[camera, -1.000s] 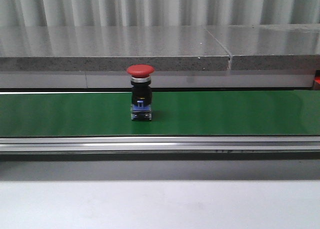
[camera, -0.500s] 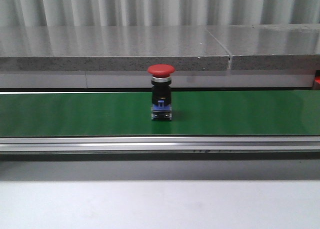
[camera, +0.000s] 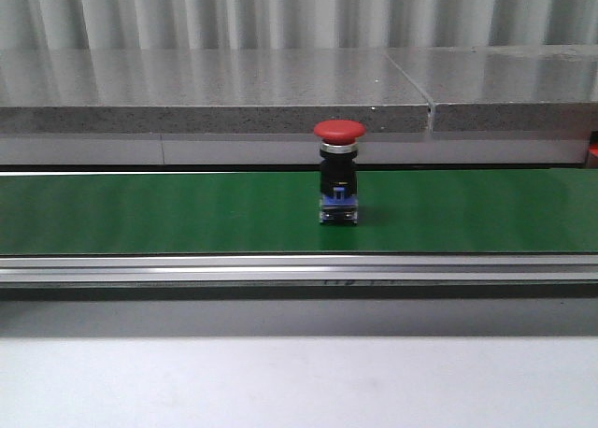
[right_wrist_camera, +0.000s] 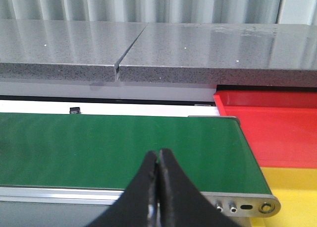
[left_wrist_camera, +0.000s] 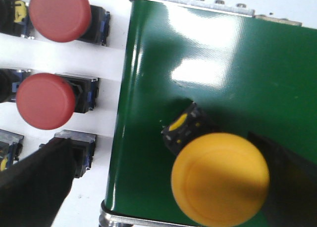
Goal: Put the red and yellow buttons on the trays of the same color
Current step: 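Carry the yellow button onto the belt and open the left gripper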
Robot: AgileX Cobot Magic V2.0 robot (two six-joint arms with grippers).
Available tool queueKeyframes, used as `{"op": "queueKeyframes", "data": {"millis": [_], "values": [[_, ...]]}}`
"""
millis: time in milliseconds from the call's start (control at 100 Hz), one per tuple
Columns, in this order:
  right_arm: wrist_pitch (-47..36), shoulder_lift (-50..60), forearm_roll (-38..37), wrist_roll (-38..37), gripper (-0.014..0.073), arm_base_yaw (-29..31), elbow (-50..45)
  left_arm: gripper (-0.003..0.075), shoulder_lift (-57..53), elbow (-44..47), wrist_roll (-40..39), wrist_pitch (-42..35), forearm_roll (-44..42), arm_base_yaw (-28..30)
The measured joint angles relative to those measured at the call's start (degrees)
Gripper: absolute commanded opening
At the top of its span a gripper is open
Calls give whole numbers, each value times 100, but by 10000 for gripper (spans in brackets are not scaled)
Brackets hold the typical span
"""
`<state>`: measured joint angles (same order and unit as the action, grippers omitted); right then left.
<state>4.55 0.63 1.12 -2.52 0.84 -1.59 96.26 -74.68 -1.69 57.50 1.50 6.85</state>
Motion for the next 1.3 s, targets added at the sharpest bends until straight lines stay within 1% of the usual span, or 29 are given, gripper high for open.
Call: {"op": "queueKeyframes", "data": {"millis": [120,290,380,490,680,900,970,1020,1070,1140,1190,1210,1260,1300], "values": [[0,0,0,0,-67,0,0,630,-279,0,47,-65,-25,-141],[0,0,0,0,-67,0,0,629,-958,0,57,-273,-25,-473],[0,0,0,0,-67,0,0,629,-1375,12,60,-461,-25,-650],[0,0,0,0,-67,0,0,629,-1944,237,70,-803,-25,-840],[0,0,0,0,-67,0,0,628,-3126,1241,73,-1515,41,-1074],[-11,0,0,0,-67,0,0,627,-4730,3027,73,-2696,105,-1088],[-22,0,0,0,-67,0,0,610,-5224,3537,73,-2973,105,-1088],[-22,0,0,0,-67,0,0,582,-5532,3835,73,-3055,105,-1088],[-30,0,0,0,-67,0,0,538,-5799,4084,73,-3101,105,-1088],[-71,0,0,0,-67,0,0,441,-6066,4361,82,-3144,105,-1088],[-141,0,0,0,-67,0,0,338,-6187,4506,82,-3153,105,-1088],[-152,0,0,0,-67,0,0,309,-6223,4555,82,-3153,105,-1088],[-193,0,0,0,-67,0,0,187,-6279,4630,82,-3153,105,-1088],[-196,0,0,0,-67,0,0,109,-6291,4671,82,-3153,105,-1088]]}}
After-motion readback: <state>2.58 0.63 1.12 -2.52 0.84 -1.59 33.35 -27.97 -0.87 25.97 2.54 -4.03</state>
